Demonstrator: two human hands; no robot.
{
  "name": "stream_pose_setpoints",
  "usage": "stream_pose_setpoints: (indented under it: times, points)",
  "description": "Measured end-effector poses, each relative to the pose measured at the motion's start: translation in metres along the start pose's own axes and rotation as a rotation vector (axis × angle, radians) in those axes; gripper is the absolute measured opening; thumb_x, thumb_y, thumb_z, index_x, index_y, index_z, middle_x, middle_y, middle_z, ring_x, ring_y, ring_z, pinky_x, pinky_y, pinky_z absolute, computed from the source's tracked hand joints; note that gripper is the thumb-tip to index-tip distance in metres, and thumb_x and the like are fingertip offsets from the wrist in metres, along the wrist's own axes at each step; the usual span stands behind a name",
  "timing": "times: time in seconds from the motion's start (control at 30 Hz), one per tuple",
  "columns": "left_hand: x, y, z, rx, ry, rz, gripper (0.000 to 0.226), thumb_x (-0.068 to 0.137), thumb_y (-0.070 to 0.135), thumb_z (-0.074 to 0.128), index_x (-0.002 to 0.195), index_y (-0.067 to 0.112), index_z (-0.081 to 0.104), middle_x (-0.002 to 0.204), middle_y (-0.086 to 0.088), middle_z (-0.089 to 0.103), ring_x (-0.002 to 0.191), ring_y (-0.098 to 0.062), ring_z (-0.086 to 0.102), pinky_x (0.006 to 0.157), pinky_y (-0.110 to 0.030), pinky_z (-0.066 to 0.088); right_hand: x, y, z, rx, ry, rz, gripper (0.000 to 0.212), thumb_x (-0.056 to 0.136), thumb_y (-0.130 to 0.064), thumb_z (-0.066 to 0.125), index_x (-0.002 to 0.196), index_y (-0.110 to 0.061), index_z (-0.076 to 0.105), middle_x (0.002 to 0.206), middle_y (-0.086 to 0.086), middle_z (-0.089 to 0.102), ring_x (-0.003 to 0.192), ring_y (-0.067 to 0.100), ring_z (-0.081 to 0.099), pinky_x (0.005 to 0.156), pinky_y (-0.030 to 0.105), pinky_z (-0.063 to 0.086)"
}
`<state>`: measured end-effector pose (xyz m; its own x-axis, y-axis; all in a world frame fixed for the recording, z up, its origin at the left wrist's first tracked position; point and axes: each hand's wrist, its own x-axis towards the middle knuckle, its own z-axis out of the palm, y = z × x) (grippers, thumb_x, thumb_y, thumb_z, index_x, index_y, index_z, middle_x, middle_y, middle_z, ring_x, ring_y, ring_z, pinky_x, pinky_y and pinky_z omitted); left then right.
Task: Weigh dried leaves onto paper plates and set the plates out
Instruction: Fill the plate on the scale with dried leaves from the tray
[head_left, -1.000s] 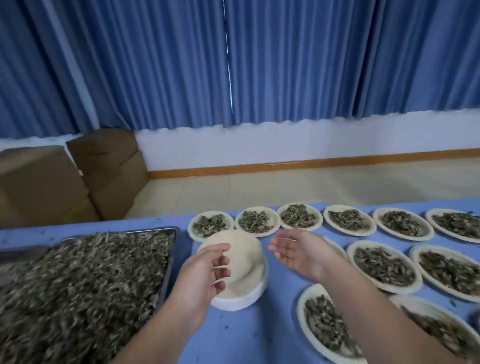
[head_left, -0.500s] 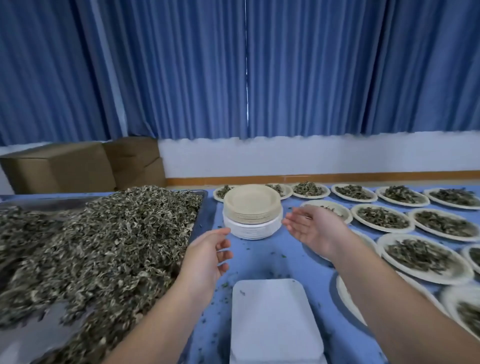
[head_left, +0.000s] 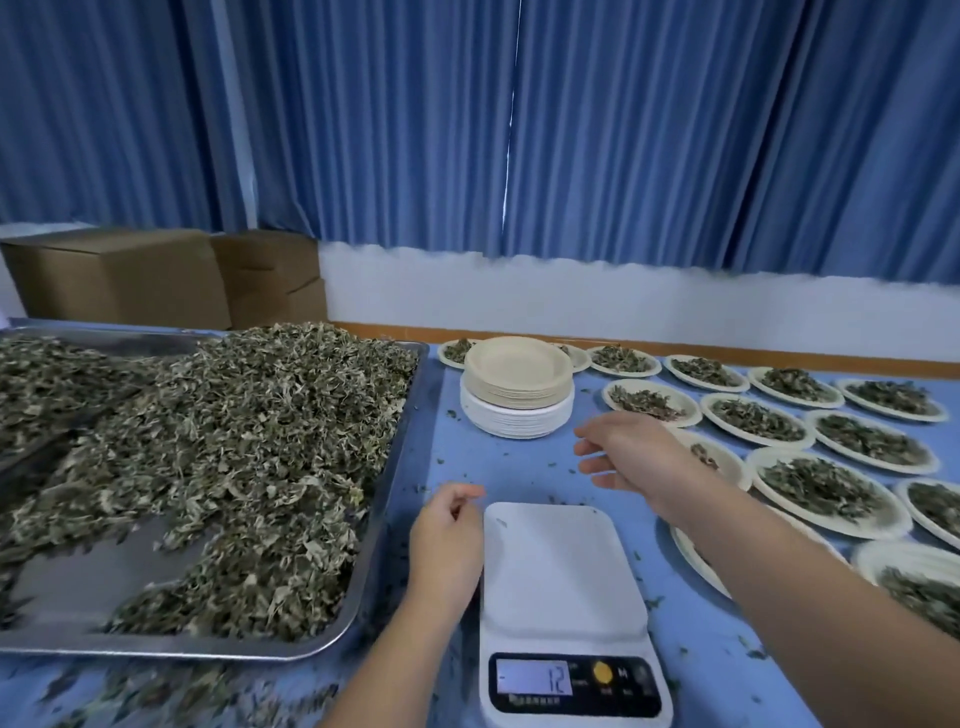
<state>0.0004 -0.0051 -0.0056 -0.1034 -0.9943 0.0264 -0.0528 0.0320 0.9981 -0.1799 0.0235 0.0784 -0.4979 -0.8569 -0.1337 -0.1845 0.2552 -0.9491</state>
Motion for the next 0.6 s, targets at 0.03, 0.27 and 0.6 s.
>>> stream_pose_setpoints:
  times: [0.03,0.27,0.6]
  points:
    - [0.004,-0.001,0.001,-0.013,-0.015,0.002,0.022,0.095,0.011,0.050,0.088,0.026,0.064,0.090,0.006,0.065,0.086,-0.014,0.061,0.071,-0.028,0.044,0.007,-0.003,0.003,-0.044,0.004,-0.033,0.012,0.094,-0.021,0.057,0.097,-0.012,0.064,0.089,0.005,0.065,0.070,0.018,0.061,0.065,0.030,0.053]
    - [0.018,-0.011,0.009,-0.038,-0.021,-0.052,0.019,0.095,0.018,0.050,0.089,0.025,0.066,0.082,0.006,0.066,0.075,-0.011,0.060,0.062,-0.024,0.042,0.078,-0.032,0.031,-0.327,0.064,-0.245,0.026,0.095,-0.023,0.053,0.116,-0.012,0.064,0.104,0.007,0.063,0.085,0.026,0.064,0.075,0.036,0.052]
    - [0.024,-0.012,0.012,-0.065,0.010,-0.064,0.023,0.096,0.025,0.049,0.082,0.023,0.067,0.080,0.008,0.066,0.084,-0.013,0.062,0.070,-0.027,0.044,0.142,-0.035,0.038,-0.901,-0.060,-0.393,0.025,0.096,-0.017,0.052,0.113,-0.014,0.070,0.105,0.002,0.068,0.076,0.010,0.054,0.065,0.022,0.040]
